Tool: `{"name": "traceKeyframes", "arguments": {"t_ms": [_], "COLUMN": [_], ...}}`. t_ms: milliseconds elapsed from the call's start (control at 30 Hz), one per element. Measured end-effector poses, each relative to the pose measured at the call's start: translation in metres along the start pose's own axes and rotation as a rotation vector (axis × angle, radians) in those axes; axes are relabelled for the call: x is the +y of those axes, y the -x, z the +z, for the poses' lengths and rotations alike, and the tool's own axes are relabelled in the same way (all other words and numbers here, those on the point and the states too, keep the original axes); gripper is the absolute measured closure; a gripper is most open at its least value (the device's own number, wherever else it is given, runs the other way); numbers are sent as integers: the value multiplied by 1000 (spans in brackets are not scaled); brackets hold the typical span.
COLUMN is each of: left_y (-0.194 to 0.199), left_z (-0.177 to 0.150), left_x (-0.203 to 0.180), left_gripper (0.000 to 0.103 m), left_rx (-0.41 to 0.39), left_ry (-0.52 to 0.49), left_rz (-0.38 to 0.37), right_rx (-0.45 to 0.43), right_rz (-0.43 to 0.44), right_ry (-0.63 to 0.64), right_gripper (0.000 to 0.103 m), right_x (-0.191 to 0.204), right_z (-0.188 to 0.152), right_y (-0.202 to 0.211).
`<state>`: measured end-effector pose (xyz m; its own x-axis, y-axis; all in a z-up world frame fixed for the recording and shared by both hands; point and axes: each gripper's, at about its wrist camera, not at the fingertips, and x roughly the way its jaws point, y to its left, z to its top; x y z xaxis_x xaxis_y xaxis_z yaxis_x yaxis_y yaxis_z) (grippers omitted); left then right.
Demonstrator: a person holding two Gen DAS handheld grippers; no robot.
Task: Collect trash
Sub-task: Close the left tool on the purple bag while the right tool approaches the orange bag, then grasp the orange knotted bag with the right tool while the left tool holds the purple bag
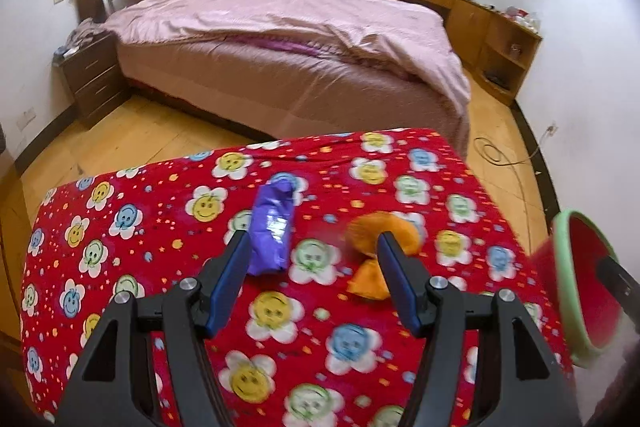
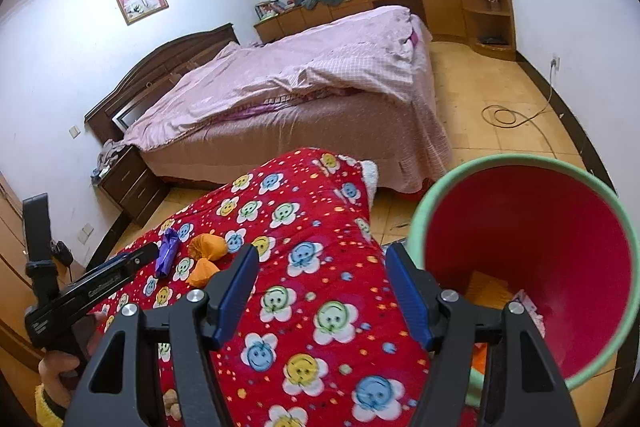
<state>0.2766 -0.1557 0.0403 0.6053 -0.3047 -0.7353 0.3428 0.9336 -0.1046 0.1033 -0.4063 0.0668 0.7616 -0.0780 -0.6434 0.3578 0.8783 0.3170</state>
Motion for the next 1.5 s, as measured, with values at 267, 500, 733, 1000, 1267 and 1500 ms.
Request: {"name": "traceKeyframes", "arguments": {"t_ms": [267, 500, 733, 1000, 1267, 1500], "left_y": [-39, -61, -56, -22, -8, -8], "left_z": [1, -2, -2, -10, -25, -28], "left_x": [23, 33, 39, 56, 77, 86], "left_gripper": [38, 52, 74, 74, 74, 74], "left_rx": [53, 102, 85, 54, 27, 16], "left_ry": [30, 48, 66, 114, 195, 225], "left_rz": [44, 62, 64, 93, 133, 139], "right_rx": [46, 77, 87, 91, 129, 178], "right_rz": [-6, -13, -14, 19, 53, 69], "right_ry": [8, 11, 23, 62, 117, 160], "right_gripper": [34, 34, 34, 34, 34, 34], "right_x": [7, 10, 15, 37, 71, 97], "right_z": [-1, -4, -6, -6, -13, -22], "right_y": [-34, -51, -55, -56, -75, -104]}}
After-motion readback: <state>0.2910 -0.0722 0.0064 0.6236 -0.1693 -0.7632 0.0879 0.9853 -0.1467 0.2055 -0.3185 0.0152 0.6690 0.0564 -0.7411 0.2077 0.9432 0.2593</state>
